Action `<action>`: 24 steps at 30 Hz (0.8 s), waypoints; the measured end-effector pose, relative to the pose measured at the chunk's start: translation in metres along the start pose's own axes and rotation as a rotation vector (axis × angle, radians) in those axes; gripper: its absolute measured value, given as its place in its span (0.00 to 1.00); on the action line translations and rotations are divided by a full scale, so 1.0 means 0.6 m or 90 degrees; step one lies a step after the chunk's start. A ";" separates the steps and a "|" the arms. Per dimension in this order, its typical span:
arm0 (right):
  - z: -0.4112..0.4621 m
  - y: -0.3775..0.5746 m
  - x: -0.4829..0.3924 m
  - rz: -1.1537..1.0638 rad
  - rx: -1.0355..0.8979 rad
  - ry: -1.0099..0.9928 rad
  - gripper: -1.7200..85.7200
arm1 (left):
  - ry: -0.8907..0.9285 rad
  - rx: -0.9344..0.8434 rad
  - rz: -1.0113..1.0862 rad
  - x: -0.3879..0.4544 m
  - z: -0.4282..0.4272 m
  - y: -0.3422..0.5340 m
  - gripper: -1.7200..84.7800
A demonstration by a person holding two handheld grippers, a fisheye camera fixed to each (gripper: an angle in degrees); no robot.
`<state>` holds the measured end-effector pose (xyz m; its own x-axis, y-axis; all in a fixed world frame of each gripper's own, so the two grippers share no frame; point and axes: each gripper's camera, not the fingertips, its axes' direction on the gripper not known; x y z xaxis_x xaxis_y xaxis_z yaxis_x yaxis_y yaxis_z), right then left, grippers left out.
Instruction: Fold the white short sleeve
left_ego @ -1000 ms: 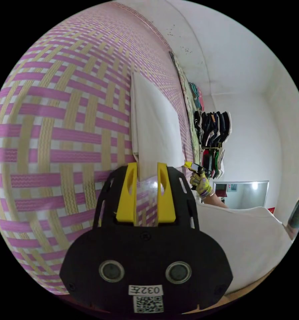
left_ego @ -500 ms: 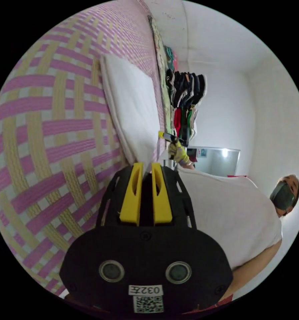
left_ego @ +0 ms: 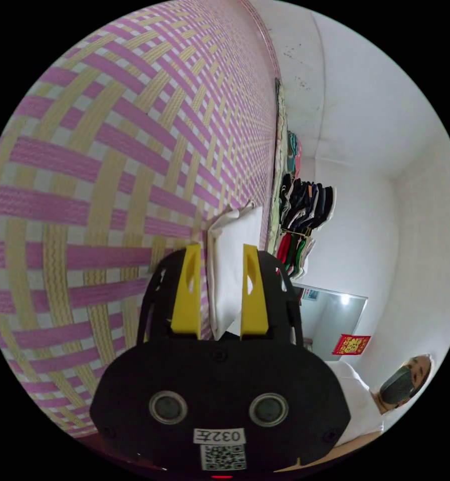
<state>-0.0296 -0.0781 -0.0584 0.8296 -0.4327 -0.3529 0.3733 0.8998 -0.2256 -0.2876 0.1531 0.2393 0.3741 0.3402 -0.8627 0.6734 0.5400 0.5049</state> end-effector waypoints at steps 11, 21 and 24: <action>0.041 0.034 0.077 0.012 0.015 -0.066 0.13 | 0.018 -0.054 0.059 0.125 0.022 -0.076 0.11; 0.091 0.059 0.110 -0.007 0.015 -0.005 0.08 | 0.043 -0.079 0.084 0.232 0.019 -0.146 0.03; 0.093 0.095 0.100 -0.040 0.048 0.012 0.06 | 0.137 -0.069 0.087 0.258 -0.003 -0.161 0.03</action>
<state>0.0645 -0.0500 -0.0418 0.7963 -0.4885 -0.3567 0.4551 0.8723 -0.1787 -0.2957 0.1549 0.0570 0.3049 0.5652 -0.7665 0.5495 0.5530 0.6263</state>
